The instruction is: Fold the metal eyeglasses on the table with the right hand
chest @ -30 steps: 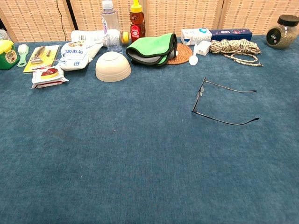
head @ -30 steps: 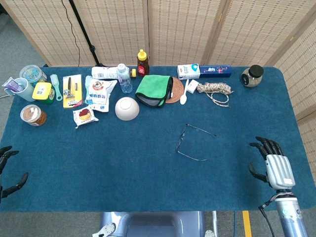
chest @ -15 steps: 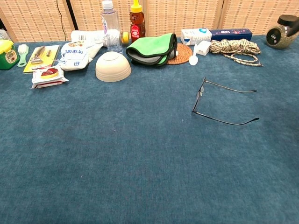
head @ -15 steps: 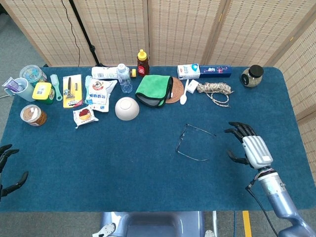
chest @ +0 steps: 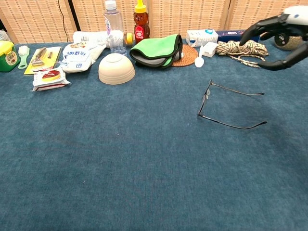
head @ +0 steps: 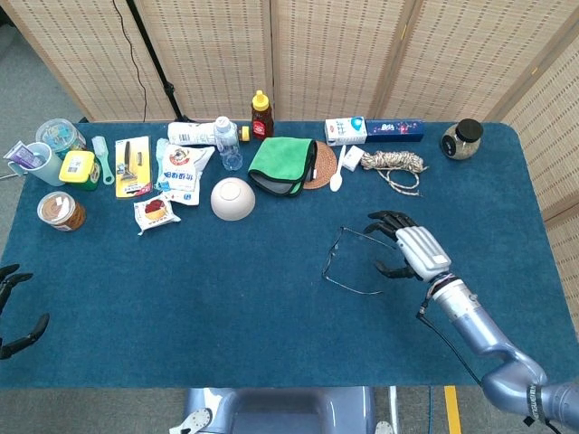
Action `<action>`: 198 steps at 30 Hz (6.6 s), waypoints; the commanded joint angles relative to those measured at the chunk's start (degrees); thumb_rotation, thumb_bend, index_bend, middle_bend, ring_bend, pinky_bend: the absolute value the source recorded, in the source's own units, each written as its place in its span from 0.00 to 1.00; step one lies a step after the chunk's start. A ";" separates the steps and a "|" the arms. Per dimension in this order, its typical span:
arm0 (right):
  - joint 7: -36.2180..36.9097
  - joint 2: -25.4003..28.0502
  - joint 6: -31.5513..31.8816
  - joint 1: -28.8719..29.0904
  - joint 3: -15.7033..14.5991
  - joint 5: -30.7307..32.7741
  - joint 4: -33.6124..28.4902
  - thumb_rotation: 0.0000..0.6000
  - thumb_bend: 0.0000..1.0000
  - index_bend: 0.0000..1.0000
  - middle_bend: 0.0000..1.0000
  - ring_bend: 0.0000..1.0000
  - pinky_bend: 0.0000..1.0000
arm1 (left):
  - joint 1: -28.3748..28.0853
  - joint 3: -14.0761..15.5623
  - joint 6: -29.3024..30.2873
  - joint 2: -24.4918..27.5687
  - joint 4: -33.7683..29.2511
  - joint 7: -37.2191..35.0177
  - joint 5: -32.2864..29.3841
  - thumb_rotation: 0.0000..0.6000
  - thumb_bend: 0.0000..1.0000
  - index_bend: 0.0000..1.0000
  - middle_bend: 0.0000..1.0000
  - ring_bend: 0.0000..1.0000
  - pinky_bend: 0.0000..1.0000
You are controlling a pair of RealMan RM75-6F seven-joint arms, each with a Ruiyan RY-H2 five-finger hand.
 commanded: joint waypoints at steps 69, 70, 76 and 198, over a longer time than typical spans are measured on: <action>-7.85 -6.23 -28.10 18.15 -6.19 18.46 16.64 1.00 0.39 0.34 0.24 0.19 0.11 | -0.44 -0.13 -0.37 -0.93 1.41 -2.15 0.12 0.90 0.26 0.26 0.19 0.15 0.00; -8.45 -5.50 -27.79 17.73 -6.63 19.11 15.75 1.00 0.39 0.34 0.24 0.19 0.11 | -0.51 -0.13 -0.43 -0.96 1.39 -2.11 0.19 0.89 0.26 0.26 0.19 0.15 0.00; -12.15 -2.50 -26.11 16.23 -8.91 22.63 11.90 1.00 0.39 0.34 0.24 0.19 0.11 | -0.68 0.03 -0.58 -1.16 1.31 -2.02 0.58 0.89 0.26 0.26 0.19 0.15 0.00; -22.54 0.86 4.33 -5.21 -16.60 9.76 7.33 1.00 0.08 0.24 0.03 0.00 0.00 | -0.57 1.20 0.43 -0.19 1.48 -5.47 2.53 0.90 0.25 0.26 0.19 0.15 0.00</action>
